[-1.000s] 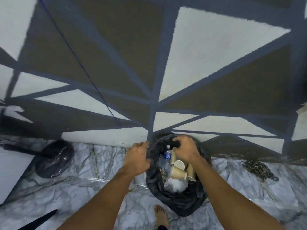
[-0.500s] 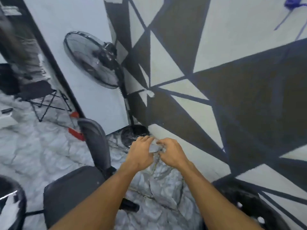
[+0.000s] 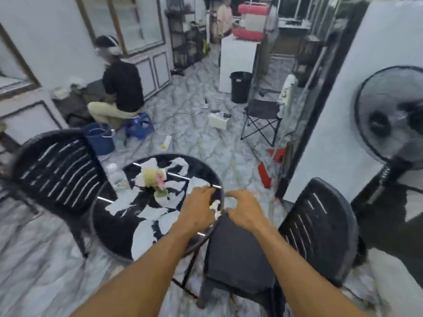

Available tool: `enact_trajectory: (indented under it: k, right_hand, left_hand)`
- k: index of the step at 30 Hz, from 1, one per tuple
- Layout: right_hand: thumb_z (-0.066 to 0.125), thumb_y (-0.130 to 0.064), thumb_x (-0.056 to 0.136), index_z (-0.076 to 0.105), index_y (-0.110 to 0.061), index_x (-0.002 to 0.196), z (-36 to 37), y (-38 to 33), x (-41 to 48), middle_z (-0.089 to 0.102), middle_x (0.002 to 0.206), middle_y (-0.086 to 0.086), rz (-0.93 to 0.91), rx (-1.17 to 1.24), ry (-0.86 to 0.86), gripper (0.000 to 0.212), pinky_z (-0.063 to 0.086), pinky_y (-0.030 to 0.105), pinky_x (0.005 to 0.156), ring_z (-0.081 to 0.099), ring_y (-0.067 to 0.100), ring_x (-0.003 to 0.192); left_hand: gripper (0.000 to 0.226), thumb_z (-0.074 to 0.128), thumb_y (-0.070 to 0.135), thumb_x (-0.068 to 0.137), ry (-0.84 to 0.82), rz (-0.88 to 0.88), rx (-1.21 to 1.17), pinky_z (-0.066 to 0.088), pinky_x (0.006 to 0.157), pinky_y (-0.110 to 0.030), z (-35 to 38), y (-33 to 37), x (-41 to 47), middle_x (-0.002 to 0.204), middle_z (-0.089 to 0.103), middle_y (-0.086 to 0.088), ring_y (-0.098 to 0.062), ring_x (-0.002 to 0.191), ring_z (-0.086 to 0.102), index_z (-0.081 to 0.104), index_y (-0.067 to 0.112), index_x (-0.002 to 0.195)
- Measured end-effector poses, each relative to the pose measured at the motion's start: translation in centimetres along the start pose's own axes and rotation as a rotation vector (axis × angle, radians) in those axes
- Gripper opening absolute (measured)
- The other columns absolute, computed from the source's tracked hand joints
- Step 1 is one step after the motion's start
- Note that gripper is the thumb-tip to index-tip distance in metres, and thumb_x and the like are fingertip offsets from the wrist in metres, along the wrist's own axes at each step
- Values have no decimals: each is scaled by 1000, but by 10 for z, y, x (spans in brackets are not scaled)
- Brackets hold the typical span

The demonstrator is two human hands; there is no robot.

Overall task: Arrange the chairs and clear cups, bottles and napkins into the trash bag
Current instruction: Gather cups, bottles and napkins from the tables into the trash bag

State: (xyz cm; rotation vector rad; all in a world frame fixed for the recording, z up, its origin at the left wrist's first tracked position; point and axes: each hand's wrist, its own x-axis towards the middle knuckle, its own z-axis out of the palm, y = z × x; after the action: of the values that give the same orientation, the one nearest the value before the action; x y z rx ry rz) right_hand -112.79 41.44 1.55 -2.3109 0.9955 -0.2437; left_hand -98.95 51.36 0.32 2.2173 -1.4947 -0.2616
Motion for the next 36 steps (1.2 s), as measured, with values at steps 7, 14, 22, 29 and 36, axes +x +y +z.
enact_trajectory:
  k: [7, 14, 22, 29, 36]
  right_hand:
    - [65, -26, 84, 54, -24, 136, 78, -52, 88, 50, 144, -2, -146, -48, -225, 53, 36, 37, 112, 42, 19, 135]
    - [66, -12, 76, 49, -23, 140, 135, -23, 155, 49, 140, 1, -61, -218, -475, 67, 48, 35, 96, 50, 24, 127]
    - [68, -9, 72, 48, -21, 140, 169, 6, 181, 46, 135, 3, -95, -354, -529, 73, 50, 36, 93, 50, 23, 120]
    - [68, -14, 81, 53, -19, 136, 184, -60, 261, 52, 133, 2, -286, -134, -341, 58, 43, 36, 100, 46, 24, 125]
    - [72, -16, 81, 58, -19, 133, 206, -107, 332, 56, 132, 4, -407, -155, -364, 54, 48, 39, 95, 51, 26, 122]
  left_hand:
    - [59, 65, 24, 87, 80, -308, -7, 33, 110, -32, -29, -103, -12, 141, 53, -1, -21, 132, 42, 47, 22, 144]
    - [64, 64, 14, 79, -168, -689, -24, 48, 99, -36, -2, -180, -11, 137, 57, -2, -23, 129, 50, 50, 19, 141]
    - [64, 67, 21, 79, -248, -766, 57, 46, 99, -39, 37, -210, -17, 138, 52, 1, -23, 130, 43, 47, 18, 140]
    - [64, 73, 30, 84, 100, -839, -12, 44, 101, -38, 3, -233, 33, 136, 55, 0, -21, 130, 43, 47, 18, 142]
    - [46, 81, 31, 78, 419, -1046, -141, 44, 82, -29, -20, -256, 46, 114, 62, 4, -14, 97, 56, 60, 28, 119]
